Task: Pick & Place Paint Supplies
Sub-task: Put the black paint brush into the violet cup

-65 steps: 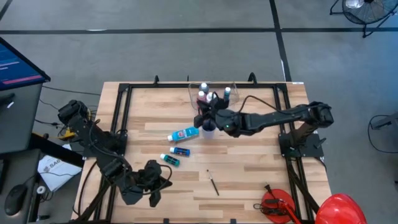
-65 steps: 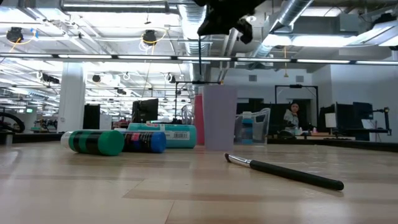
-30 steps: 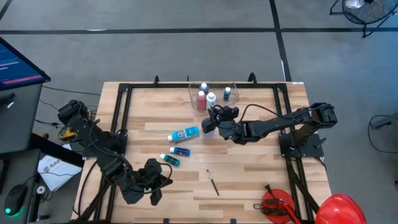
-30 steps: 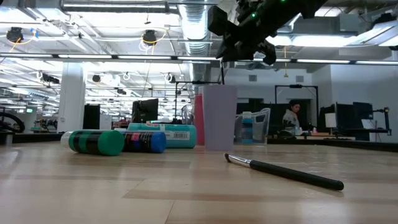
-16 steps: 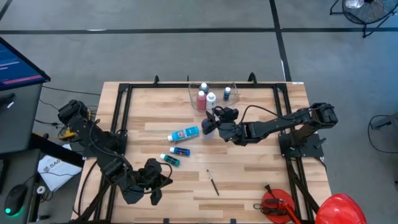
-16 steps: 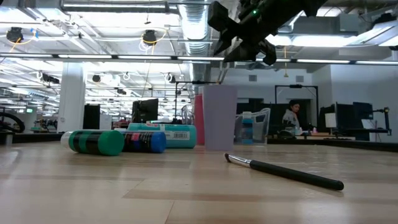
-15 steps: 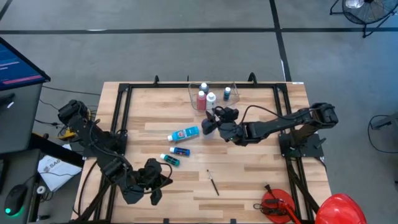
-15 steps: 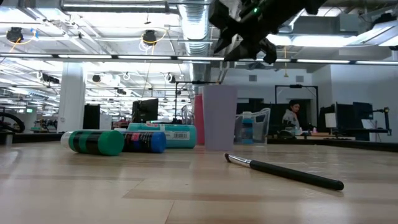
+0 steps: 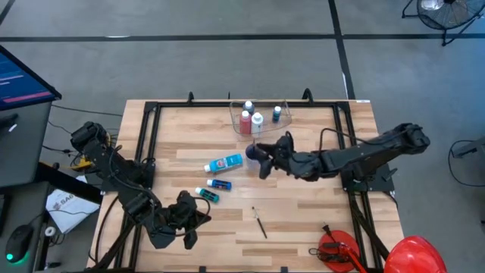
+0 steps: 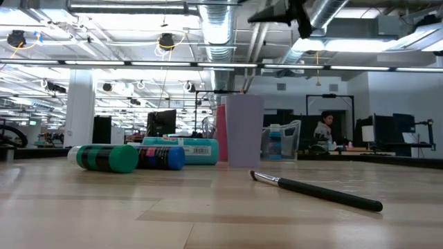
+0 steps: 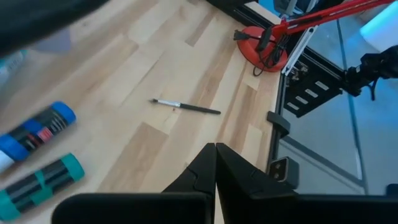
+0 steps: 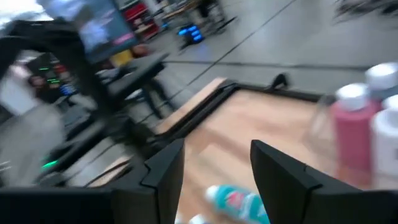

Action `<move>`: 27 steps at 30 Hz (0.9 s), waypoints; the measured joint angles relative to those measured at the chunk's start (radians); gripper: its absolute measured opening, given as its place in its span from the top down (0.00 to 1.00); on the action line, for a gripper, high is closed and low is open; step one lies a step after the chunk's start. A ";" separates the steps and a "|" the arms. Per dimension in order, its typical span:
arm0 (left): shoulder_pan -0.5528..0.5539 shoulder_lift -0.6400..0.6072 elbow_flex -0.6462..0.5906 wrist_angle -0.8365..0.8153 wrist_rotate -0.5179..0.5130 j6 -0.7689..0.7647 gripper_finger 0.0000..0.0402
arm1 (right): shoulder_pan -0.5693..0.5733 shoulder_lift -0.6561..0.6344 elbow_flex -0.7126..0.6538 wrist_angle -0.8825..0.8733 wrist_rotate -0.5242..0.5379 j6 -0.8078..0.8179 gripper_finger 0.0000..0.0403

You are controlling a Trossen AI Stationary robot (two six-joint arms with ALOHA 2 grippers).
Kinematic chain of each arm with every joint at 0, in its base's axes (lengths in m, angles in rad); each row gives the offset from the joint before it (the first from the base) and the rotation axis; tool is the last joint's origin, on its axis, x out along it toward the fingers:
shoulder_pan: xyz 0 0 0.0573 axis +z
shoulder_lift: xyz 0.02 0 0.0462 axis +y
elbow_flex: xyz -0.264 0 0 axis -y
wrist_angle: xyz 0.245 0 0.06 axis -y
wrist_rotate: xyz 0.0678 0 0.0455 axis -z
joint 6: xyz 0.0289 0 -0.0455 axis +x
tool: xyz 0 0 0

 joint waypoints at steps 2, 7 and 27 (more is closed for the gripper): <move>0.000 0.000 0.000 0.000 -0.010 0.018 1.00 | 0.022 -0.006 0.000 0.001 -0.040 0.031 0.57; 0.013 0.000 0.000 0.001 -0.011 0.062 1.00 | 0.077 0.006 0.000 0.013 -0.145 0.115 0.60; 0.036 0.000 0.000 0.001 0.101 0.083 1.00 | 0.239 0.257 0.003 0.287 -0.543 0.415 0.70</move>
